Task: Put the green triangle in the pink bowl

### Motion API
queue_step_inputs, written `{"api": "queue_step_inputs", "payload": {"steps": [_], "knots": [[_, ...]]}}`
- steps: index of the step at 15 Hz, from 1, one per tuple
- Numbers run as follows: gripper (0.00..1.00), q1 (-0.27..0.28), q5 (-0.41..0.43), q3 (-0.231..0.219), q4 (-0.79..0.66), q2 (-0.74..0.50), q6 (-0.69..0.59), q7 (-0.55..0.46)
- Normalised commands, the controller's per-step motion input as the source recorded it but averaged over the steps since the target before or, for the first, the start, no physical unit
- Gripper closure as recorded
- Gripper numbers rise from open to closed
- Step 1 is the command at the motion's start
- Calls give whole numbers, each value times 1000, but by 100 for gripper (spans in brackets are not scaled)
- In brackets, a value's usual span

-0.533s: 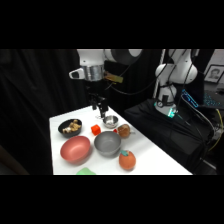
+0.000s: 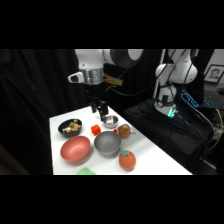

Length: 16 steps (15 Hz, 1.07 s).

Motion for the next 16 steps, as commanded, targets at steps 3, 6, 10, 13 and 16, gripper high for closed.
{"api": "queue_step_inputs", "payload": {"steps": [3, 6, 10, 13, 16], "knots": [[0, 79, -119, 59, 464, 332, -34, -64], [0, 76, -167, 34, 511, 367, -53, -108], [0, 51, -136, 20, 573, 404, -91, -146], [0, 35, -71, 33, 600, 406, -120, -153], [0, 39, -77, 27, 573, 408, -88, -141]]}}
